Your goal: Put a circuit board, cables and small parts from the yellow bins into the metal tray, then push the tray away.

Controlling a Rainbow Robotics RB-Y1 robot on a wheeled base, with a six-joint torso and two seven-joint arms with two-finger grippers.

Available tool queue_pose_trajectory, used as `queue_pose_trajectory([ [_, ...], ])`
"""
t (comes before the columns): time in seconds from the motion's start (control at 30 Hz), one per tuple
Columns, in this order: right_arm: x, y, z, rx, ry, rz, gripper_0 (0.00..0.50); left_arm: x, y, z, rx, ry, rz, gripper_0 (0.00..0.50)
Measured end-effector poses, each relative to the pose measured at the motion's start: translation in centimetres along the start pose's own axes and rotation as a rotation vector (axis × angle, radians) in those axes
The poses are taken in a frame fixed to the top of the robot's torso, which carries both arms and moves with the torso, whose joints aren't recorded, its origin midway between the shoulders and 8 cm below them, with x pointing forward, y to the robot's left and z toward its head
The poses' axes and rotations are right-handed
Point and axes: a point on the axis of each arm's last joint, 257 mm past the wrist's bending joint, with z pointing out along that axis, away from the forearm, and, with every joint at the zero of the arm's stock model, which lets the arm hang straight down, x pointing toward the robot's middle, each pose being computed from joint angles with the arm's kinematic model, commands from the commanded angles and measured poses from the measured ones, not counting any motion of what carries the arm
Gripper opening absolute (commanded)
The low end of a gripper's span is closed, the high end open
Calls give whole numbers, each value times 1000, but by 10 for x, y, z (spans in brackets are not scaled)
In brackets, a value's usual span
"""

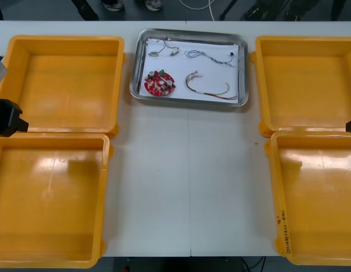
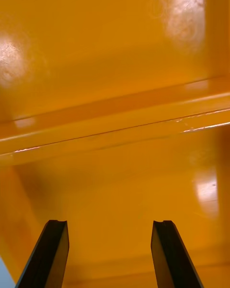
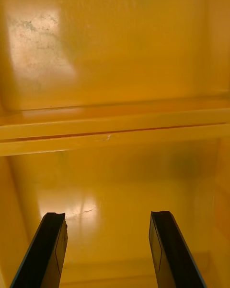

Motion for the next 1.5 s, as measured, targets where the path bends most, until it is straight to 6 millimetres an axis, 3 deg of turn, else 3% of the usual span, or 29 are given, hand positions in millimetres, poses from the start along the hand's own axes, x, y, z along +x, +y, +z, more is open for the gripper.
queue_pose_trajectory([
  [0.2,-2,-13,0,21,6,-65,500,0,0,0,0,0,0,500],
  [0.53,13,-22,5,-5,64,-57,500,0,0,0,0,0,0,500],
  [1.5,16,-18,5,-21,71,-75,500,0,0,0,0,0,0,500],
])
